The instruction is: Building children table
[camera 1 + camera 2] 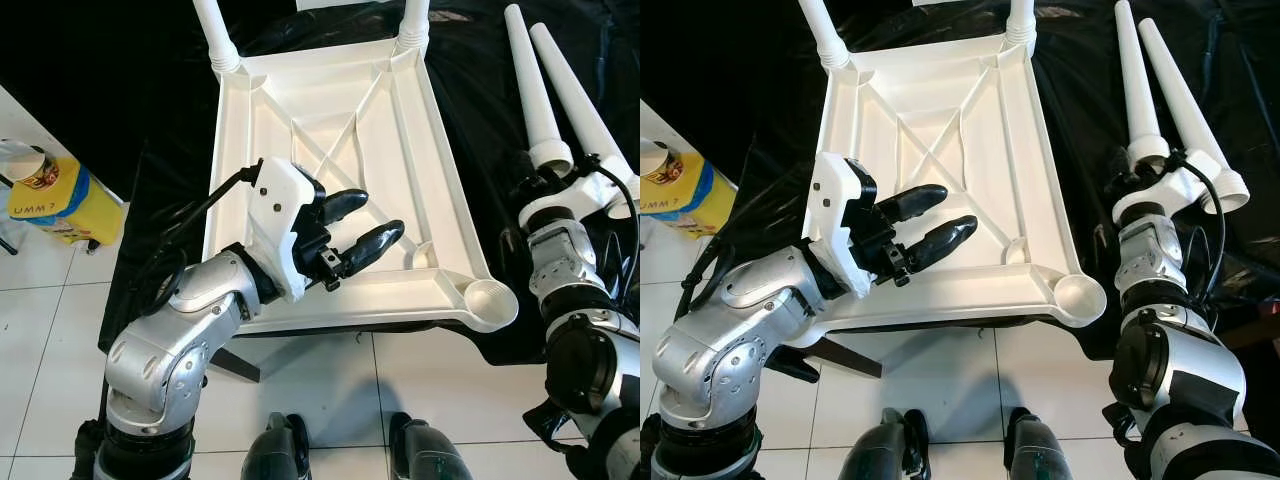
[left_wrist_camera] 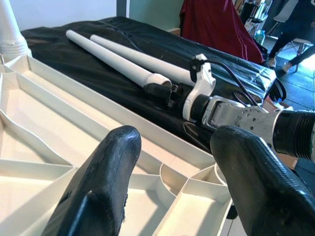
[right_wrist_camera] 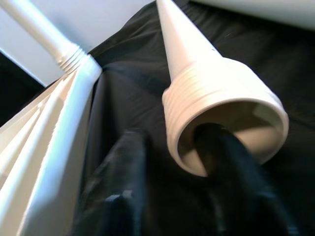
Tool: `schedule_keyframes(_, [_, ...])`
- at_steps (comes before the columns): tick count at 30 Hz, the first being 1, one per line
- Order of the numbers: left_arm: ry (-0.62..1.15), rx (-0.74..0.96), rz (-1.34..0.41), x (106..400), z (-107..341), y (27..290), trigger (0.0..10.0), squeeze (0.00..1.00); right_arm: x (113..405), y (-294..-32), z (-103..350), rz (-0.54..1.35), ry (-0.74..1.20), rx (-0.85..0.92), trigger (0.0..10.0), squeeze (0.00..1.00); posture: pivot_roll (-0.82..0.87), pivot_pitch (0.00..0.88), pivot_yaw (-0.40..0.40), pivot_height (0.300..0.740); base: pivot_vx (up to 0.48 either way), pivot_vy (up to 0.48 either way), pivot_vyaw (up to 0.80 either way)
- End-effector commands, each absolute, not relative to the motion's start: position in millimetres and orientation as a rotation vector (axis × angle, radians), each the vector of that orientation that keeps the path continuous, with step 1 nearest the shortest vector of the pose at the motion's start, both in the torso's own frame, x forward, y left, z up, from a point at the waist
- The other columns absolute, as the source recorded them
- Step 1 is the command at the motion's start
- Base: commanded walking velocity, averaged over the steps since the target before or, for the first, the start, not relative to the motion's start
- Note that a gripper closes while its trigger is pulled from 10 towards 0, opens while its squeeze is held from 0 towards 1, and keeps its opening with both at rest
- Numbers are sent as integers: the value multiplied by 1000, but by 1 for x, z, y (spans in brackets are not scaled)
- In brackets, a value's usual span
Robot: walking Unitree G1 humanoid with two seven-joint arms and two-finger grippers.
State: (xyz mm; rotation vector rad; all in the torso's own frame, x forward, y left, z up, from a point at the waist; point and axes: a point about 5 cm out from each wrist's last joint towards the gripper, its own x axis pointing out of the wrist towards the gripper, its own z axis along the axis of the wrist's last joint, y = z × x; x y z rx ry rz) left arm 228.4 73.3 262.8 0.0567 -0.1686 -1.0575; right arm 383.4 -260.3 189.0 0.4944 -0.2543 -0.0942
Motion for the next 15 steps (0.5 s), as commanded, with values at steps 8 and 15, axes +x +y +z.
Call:
schedule_keyframes(8, [-150,49,-989,223,263,77,10000,0,388,-251,190,-43,-241,471,0,0,201,293,102,740,0,0,0])
schedule_keyframes(15, [-145,47,-983,223,262,78,10000,0,388,-252,194,-39,-259,459,0,0,202,289,94,740,0,0,0])
